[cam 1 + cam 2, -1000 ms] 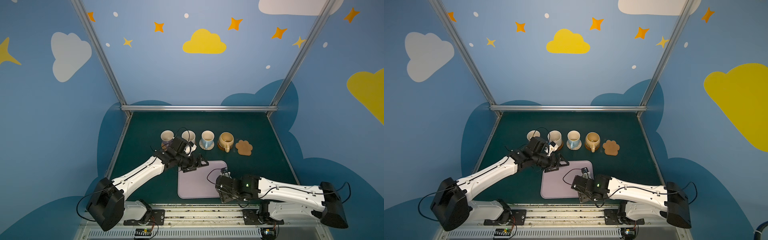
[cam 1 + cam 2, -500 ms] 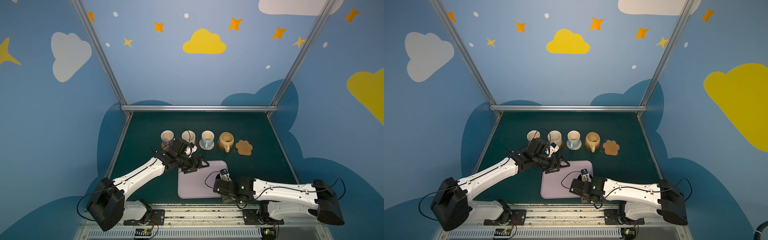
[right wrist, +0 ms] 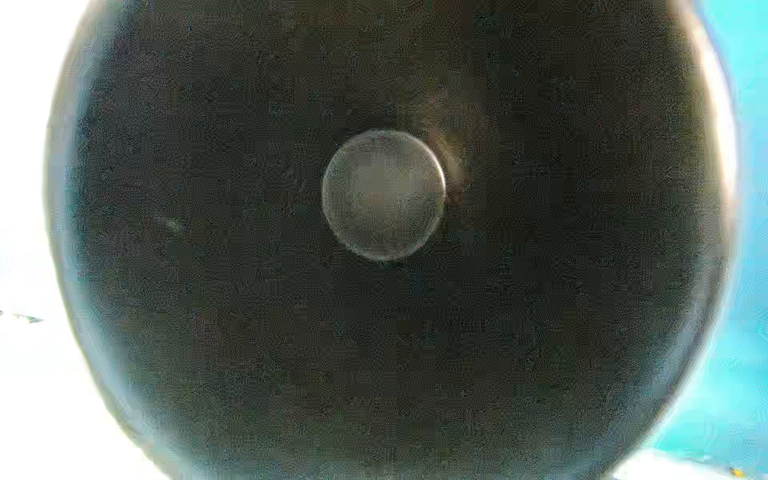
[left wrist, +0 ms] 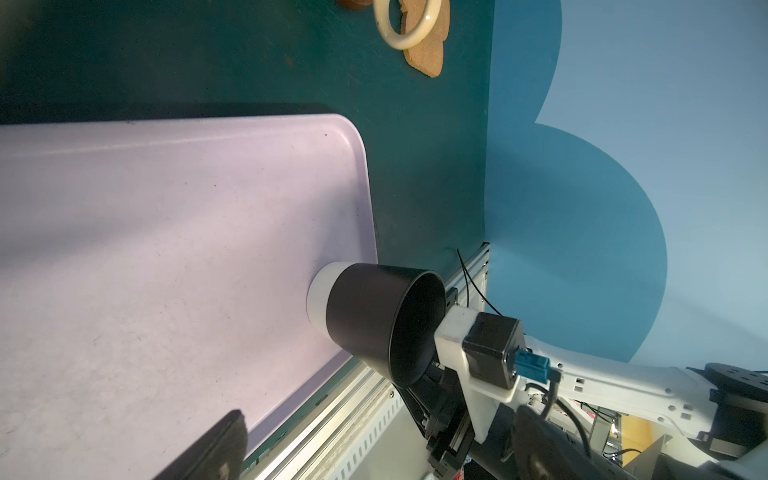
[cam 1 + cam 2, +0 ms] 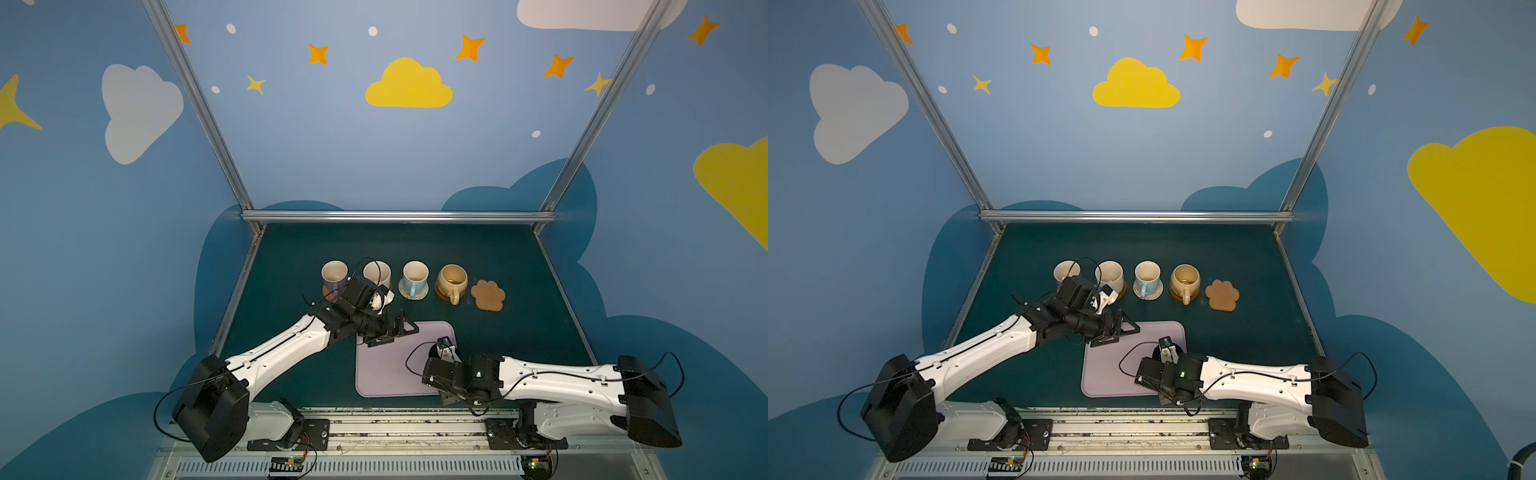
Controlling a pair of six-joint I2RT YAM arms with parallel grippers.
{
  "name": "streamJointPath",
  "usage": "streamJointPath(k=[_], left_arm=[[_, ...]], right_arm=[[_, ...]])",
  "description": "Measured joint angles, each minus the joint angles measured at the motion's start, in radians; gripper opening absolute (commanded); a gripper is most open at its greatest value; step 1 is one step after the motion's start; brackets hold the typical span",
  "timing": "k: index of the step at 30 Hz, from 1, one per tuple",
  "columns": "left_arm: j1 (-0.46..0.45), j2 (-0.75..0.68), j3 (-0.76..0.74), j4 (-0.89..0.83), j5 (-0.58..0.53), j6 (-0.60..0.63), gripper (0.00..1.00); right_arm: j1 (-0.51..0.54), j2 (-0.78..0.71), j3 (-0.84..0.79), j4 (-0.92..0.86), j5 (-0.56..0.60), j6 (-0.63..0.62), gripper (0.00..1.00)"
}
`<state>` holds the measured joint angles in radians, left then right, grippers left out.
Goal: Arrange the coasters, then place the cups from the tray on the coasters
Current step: 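Close the right gripper inside the black mug and lift it off the tray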
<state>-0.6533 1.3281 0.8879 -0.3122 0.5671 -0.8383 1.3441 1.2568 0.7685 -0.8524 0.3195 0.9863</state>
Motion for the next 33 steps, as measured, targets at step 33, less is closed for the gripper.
streamJointPath(k=[33], left_arm=[[-0.002,-0.008,0.049,0.051,-0.026,-0.03,0.99]], right_arm=[[-0.098,-0.116,0.037,0.009,0.073,-0.08,0.0]])
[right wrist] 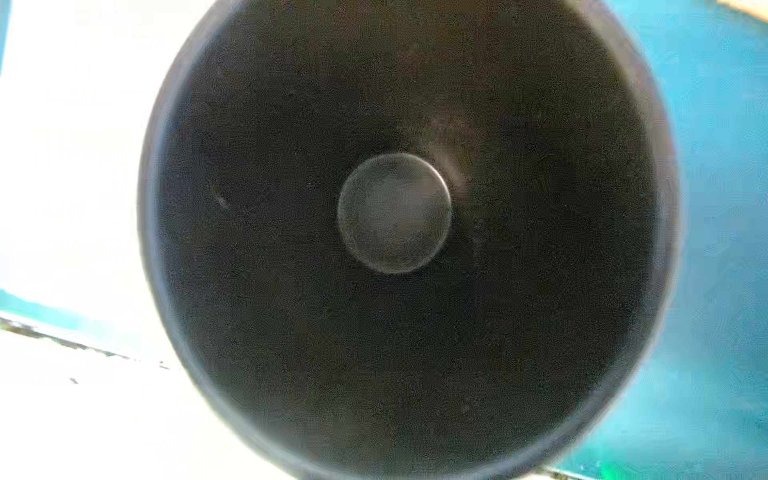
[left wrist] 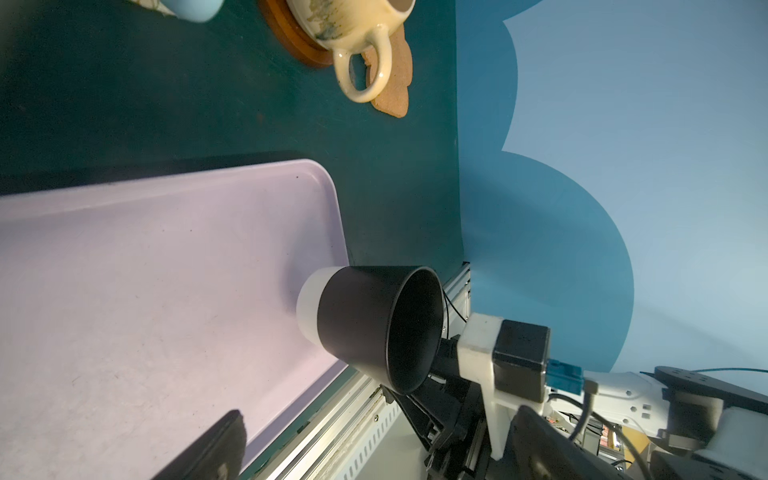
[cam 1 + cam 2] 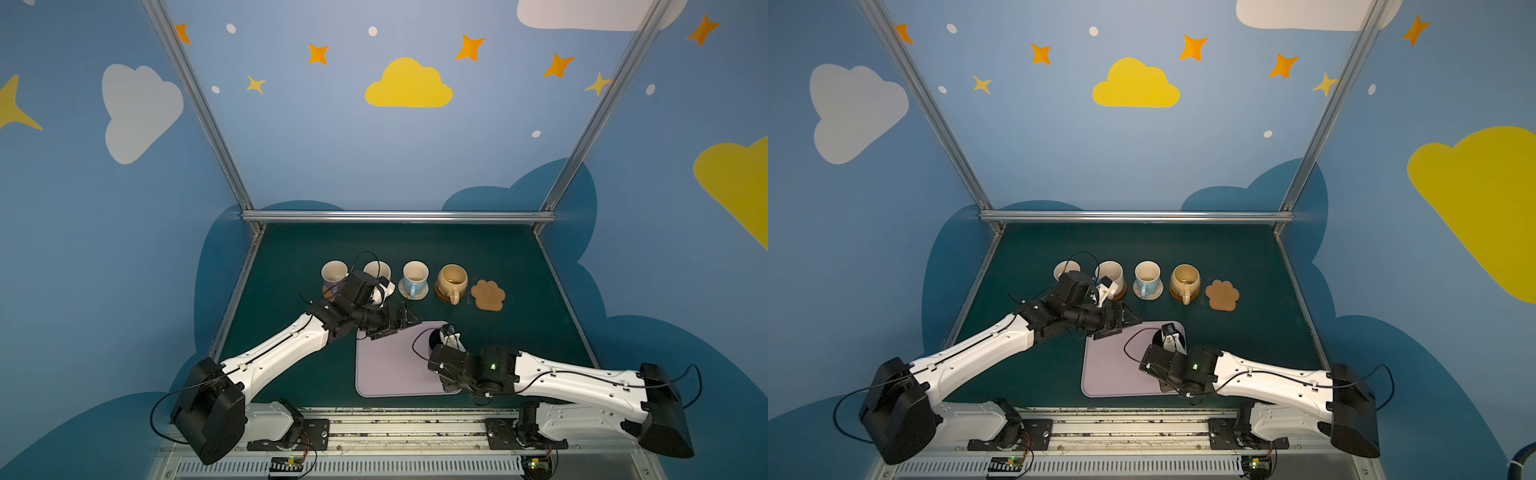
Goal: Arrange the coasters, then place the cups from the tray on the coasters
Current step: 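Close the right gripper inside the black mug and lift it off the tray, then carry the black mug toward the paw-shaped cork coaster with the right gripper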
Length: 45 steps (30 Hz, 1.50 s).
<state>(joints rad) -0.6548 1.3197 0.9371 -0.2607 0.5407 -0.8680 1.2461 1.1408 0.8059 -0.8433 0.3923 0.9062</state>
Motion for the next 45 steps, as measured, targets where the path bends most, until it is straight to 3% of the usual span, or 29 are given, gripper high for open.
streamJointPath(k=[12,26,35,45], left_arm=[[-0.005,0.1,0.183,-0.011,-0.017,0.031,1.0],[-0.045,0.244,0.373,-0.048,-0.017,0.071,1.0],[-0.057,0.304,0.494,-0.083,-0.017,0.111,1.0],[-0.068,0.375,0.542,-0.109,-0.013,0.129,1.0]], right_arm=[[-0.286,-0.17,0.019,-0.014,-0.013,-0.184,0.0],[-0.653,-0.179,0.079,-0.009,-0.125,-0.412,0.0],[-0.862,-0.116,0.139,0.0,-0.226,-0.51,0.0],[-1.015,0.025,0.146,0.054,-0.307,-0.578,0.0]])
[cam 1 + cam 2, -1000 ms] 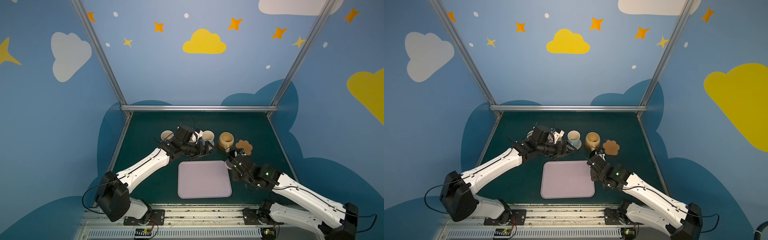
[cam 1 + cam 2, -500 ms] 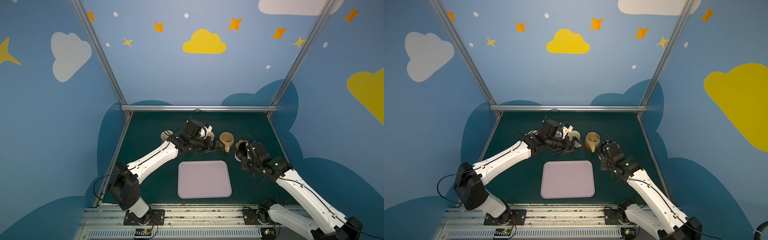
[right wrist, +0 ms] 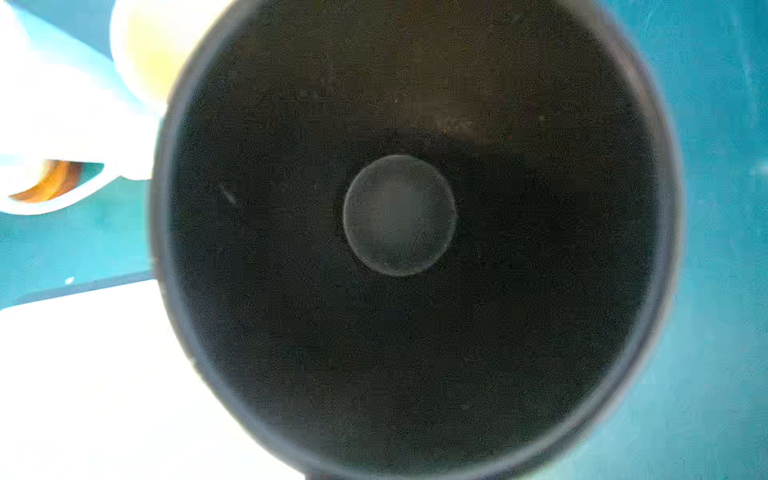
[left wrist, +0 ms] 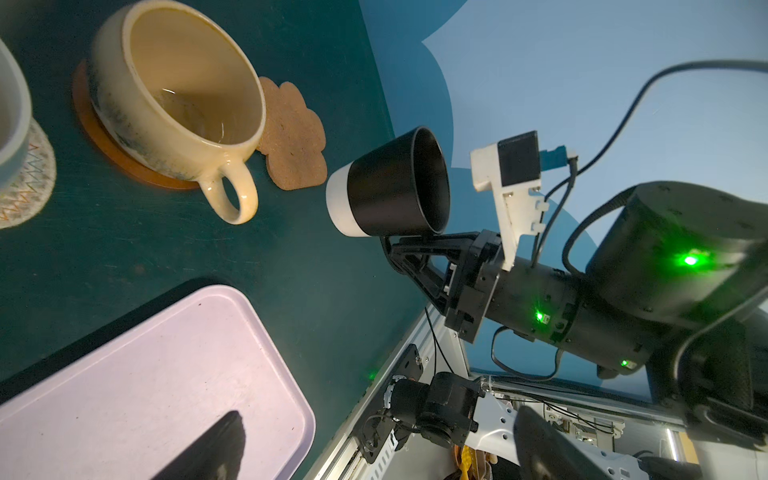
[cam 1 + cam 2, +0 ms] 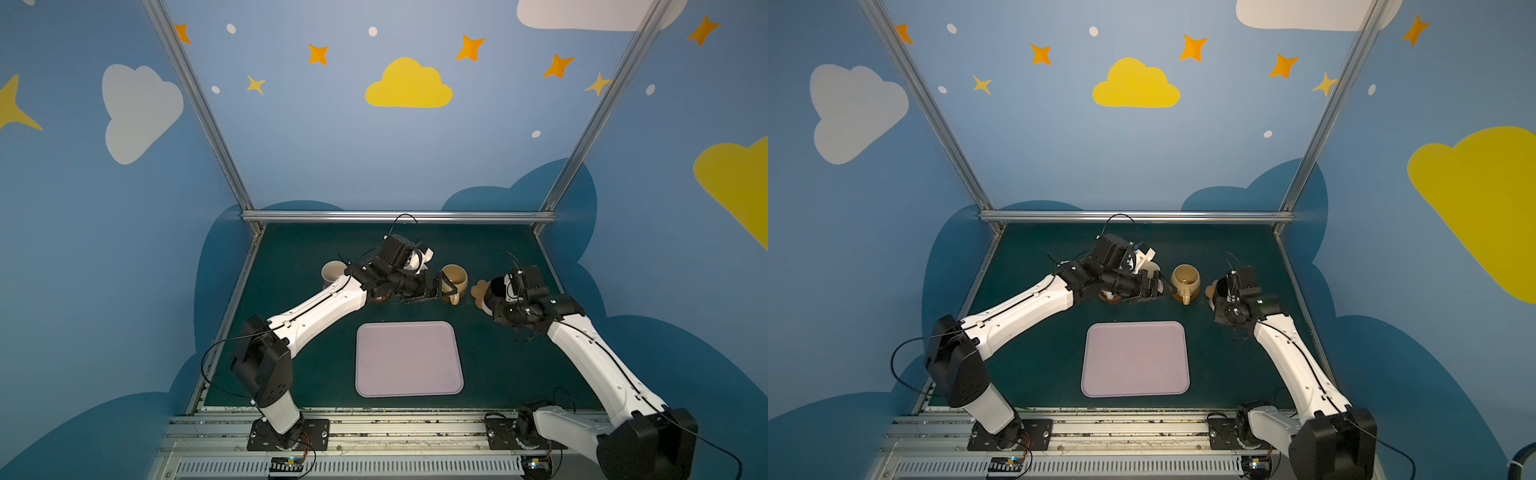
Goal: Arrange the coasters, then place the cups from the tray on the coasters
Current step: 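Carry the black mug toward the paw-shaped cork coaster with the right gripper, then lower the black mug onto the paw-shaped cork coaster with the right gripper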
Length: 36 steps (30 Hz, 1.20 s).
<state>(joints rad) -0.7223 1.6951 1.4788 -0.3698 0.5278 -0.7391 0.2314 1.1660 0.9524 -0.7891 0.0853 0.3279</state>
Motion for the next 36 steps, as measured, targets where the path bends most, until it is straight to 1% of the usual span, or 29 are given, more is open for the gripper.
streamJointPath(k=[4,11,22,28,36], left_arm=[[0.0,0.027,0.029,0.001,0.003,0.002,1.0],[-0.001,0.067,0.082,0.004,0.016,-0.002,1.0],[-0.005,0.127,0.143,0.014,0.019,-0.015,1.0],[-0.005,0.134,0.144,0.035,0.023,-0.024,1.0],[-0.005,0.168,0.144,0.044,0.022,-0.029,1.0]], right_arm=[[-0.034,0.049,0.008,0.027,-0.024,-0.033,0.0],[-0.079,0.164,0.083,0.074,-0.062,-0.109,0.0],[-0.084,0.287,0.183,0.1,0.026,-0.205,0.0],[-0.084,0.306,0.183,0.113,0.031,-0.221,0.0],[-0.084,0.378,0.183,0.127,0.038,-0.232,0.0]])
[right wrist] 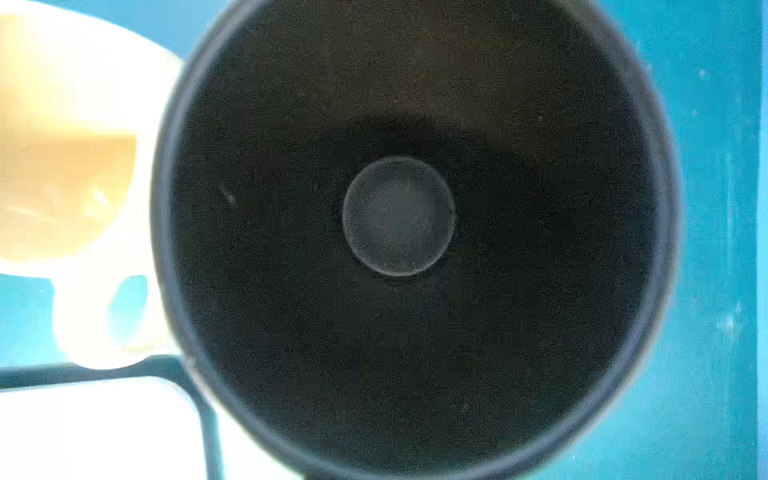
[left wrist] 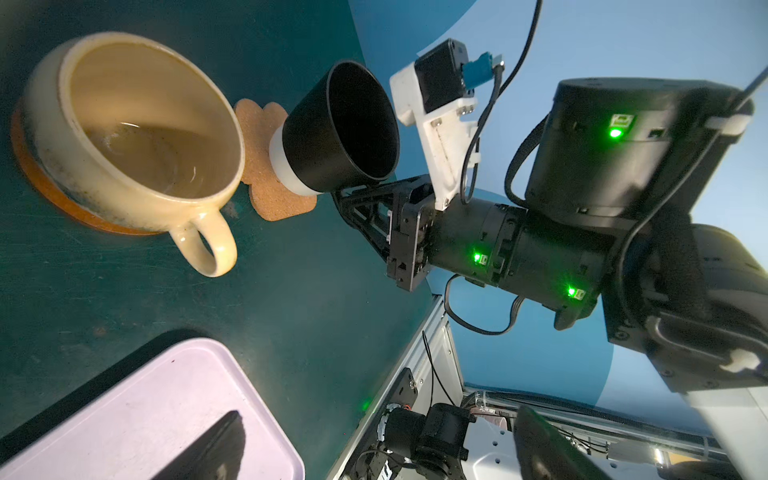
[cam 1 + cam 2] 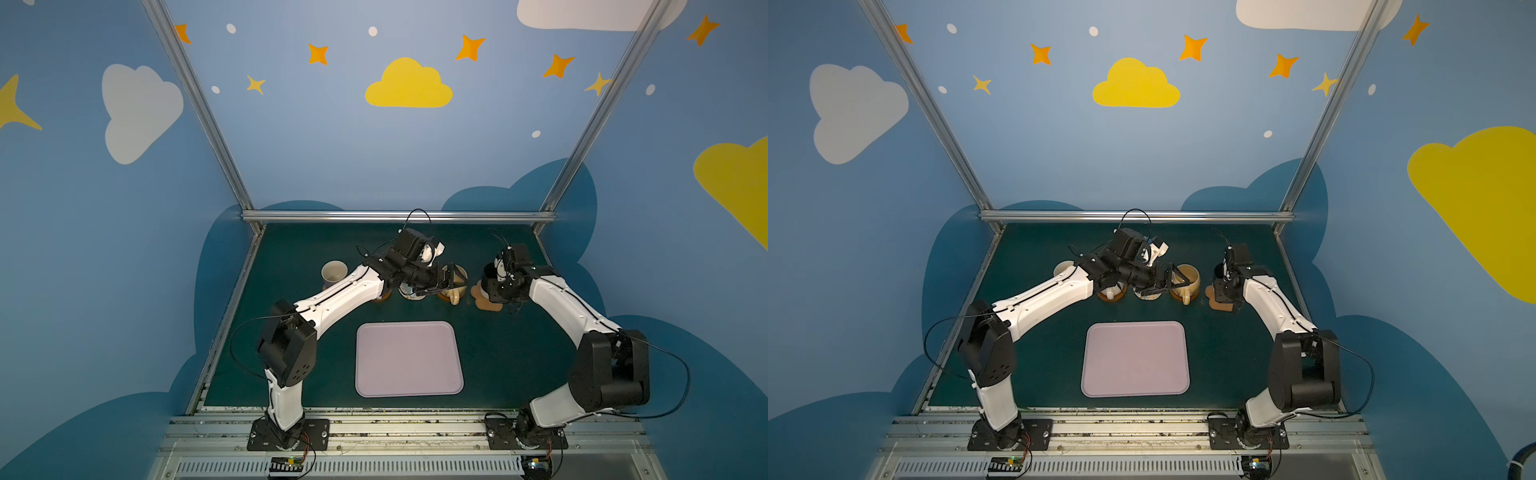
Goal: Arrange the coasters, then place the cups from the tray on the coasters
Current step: 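Lower the black mug onto the paw-shaped cork coaster with the right gripper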
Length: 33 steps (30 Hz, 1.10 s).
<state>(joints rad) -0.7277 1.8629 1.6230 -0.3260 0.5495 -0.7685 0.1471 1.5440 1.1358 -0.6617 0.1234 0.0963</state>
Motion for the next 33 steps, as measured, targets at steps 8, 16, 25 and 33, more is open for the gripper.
streamJointPath(k=[8,16,25,33], left_arm=[[-0.002,0.0,-0.005,0.032,0.0,-0.014,1.0],[-0.002,0.0,-0.031,0.042,-0.005,-0.014,1.0],[-0.002,-0.004,-0.083,0.063,-0.008,-0.024,1.0],[-0.002,-0.006,-0.095,0.082,-0.013,-0.026,1.0]], right_arm=[[-0.005,0.023,0.0,0.008,0.008,-0.007,0.0],[-0.011,0.047,0.0,0.028,0.006,-0.008,0.0],[-0.026,0.075,0.0,0.029,-0.007,-0.008,0.0],[-0.026,0.085,0.0,0.031,-0.013,-0.007,0.0]])
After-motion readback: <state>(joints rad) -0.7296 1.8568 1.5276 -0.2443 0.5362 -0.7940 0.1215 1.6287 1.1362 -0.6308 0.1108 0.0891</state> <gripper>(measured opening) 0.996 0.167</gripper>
